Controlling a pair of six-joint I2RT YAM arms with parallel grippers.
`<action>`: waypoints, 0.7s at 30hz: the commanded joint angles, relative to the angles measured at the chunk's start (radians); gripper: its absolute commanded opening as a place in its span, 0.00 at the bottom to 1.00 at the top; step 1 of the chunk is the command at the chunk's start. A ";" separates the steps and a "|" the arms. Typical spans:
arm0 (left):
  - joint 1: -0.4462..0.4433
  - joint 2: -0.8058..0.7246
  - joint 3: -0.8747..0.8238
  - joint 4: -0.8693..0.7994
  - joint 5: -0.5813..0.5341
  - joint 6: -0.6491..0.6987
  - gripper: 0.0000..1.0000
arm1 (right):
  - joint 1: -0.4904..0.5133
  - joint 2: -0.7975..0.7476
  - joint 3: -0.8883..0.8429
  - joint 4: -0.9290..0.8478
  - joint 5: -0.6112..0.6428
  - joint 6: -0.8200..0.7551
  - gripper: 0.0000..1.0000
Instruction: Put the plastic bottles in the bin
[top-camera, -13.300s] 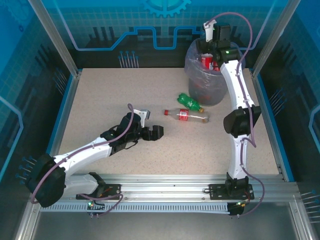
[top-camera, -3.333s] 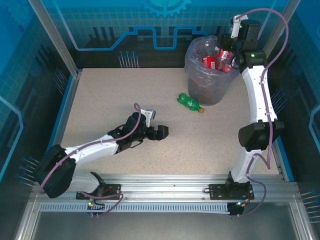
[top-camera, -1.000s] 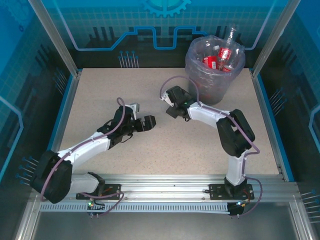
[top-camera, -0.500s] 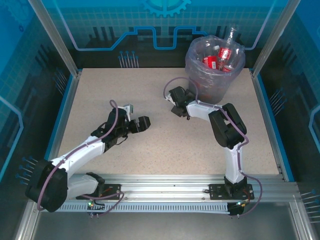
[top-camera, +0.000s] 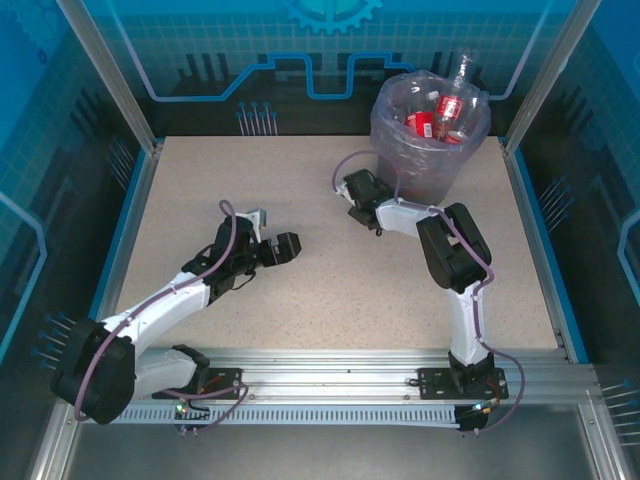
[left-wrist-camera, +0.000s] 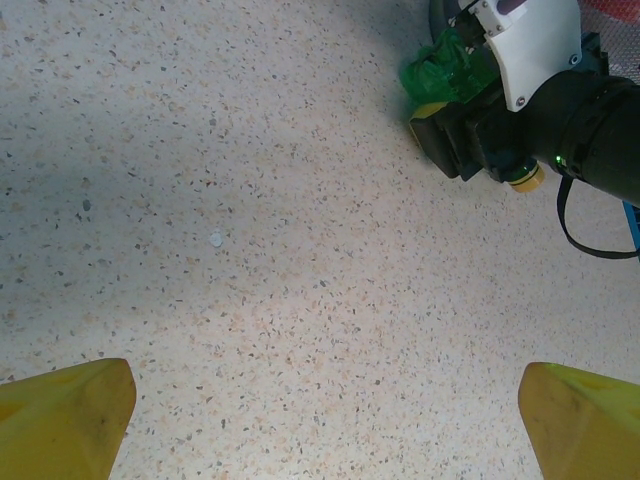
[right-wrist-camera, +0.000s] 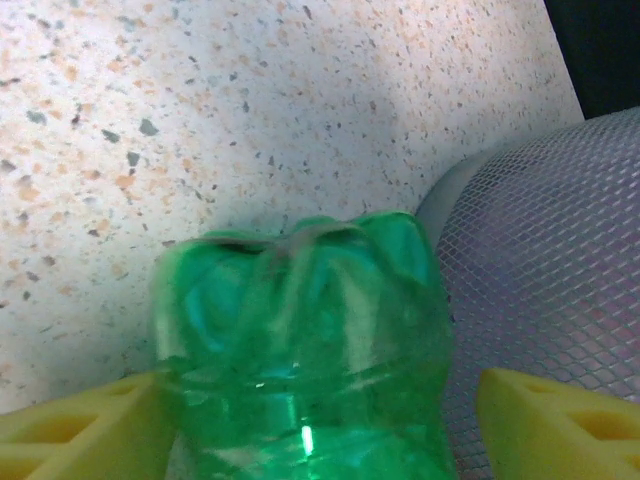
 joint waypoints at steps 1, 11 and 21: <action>0.009 -0.005 -0.014 0.016 0.022 -0.001 0.99 | -0.014 -0.020 -0.031 0.040 -0.015 0.021 0.74; 0.009 -0.004 -0.016 0.019 0.026 -0.001 0.99 | 0.010 -0.118 -0.083 0.083 -0.038 0.011 0.62; 0.009 0.019 -0.005 0.023 0.023 0.001 0.99 | 0.093 -0.440 -0.034 -0.131 -0.207 0.157 0.59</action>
